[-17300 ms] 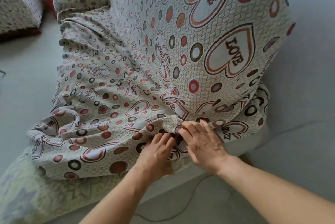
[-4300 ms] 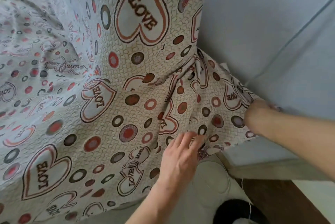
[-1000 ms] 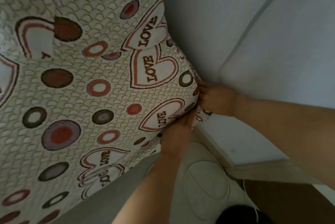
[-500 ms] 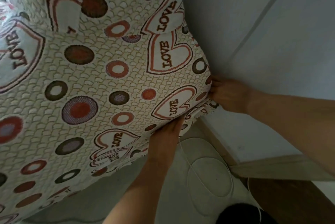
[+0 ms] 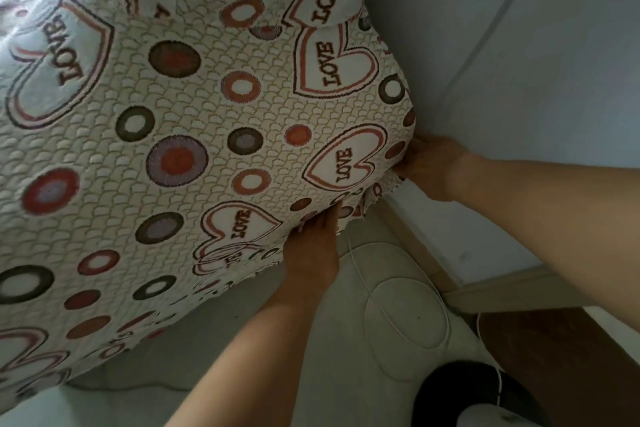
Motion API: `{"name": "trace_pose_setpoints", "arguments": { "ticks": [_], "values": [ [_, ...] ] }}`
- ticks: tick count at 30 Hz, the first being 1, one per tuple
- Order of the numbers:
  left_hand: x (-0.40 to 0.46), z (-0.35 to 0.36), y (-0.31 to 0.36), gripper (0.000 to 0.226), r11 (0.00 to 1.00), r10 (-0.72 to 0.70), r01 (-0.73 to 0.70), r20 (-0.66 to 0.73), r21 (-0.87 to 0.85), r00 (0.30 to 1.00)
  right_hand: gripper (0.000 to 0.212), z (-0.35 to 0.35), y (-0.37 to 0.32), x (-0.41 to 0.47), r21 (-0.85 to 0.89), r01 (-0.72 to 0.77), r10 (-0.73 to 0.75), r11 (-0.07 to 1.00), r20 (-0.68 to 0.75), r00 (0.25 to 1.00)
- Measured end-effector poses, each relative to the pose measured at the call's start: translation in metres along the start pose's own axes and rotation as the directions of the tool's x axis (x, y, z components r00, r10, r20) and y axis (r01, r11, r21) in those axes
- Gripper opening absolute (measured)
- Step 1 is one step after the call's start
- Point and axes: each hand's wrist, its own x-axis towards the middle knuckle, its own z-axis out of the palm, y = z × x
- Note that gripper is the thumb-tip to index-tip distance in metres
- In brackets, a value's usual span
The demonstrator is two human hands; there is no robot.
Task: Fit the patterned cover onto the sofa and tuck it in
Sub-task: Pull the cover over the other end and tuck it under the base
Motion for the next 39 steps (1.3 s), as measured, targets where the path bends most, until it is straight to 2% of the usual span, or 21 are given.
{"name": "trace_pose_setpoints", "arguments": {
  "ticks": [3, 6, 9, 15, 21, 23, 26, 29, 33, 37, 39],
  "values": [
    [-0.023, -0.023, -0.003, 0.087, 1.0, 0.004, -0.005, -0.006, -0.013, 1.0, 0.061, -0.019, -0.021, -0.024, 0.115, 0.037, -0.036, 0.993, -0.014, 0.999],
    [-0.052, -0.043, -0.017, 0.087, 1.0, 0.015, -0.015, 0.0, 0.004, 1.0, 0.063, -0.043, -0.054, -0.042, 0.118, 0.082, -0.066, 0.99, -0.137, 0.988],
    [-0.085, -0.057, -0.044, 0.086, 0.999, 0.02, -0.022, 0.038, 0.038, 0.999, 0.067, -0.067, -0.087, -0.054, 0.163, 0.084, -0.05, 0.983, -0.199, 0.979],
    [-0.153, -0.1, -0.106, 0.082, 0.996, -0.031, 0.024, 0.089, 0.082, 0.996, 0.07, -0.137, -0.154, -0.069, 0.224, 0.193, -0.091, 0.955, -0.398, 0.913],
    [-0.229, -0.133, -0.181, 0.083, 0.995, 0.04, -0.031, -0.102, 0.09, 0.994, 0.083, -0.203, -0.227, -0.077, 0.269, 0.27, -0.113, 0.924, -0.483, 0.868],
    [-0.246, -0.145, -0.195, 0.083, 0.995, 0.028, -0.016, -0.116, 0.099, 0.993, 0.082, -0.22, -0.246, -0.082, 0.27, 0.28, -0.113, 0.921, -0.502, 0.857],
    [-0.281, -0.159, -0.224, 0.078, 0.989, -0.073, 0.087, -0.114, 0.121, 0.991, 0.083, -0.251, -0.274, -0.09, 0.265, 0.28, -0.099, 0.923, -0.537, 0.838],
    [-0.328, -0.172, -0.262, 0.082, 0.96, -0.2, 0.221, -0.134, 0.171, 0.971, 0.078, -0.281, -0.303, -0.101, 0.265, 0.318, -0.117, 0.91, -0.571, 0.812],
    [-0.38, -0.189, -0.311, 0.092, 0.916, -0.312, 0.351, -0.208, 0.192, 0.927, 0.068, -0.318, -0.337, -0.101, 0.237, 0.411, -0.165, 0.88, -0.659, 0.734],
    [-0.401, -0.207, -0.344, 0.082, 0.845, -0.507, 0.534, -0.287, 0.022, 0.813, 0.05, -0.358, -0.369, -0.093, 0.199, 0.481, -0.188, 0.854, -0.743, 0.642],
    [-0.402, -0.212, -0.354, 0.078, 0.832, -0.535, 0.555, -0.307, -0.027, 0.787, 0.049, -0.373, -0.383, -0.09, 0.191, 0.52, -0.209, 0.832, -0.762, 0.613]
  ]
}}
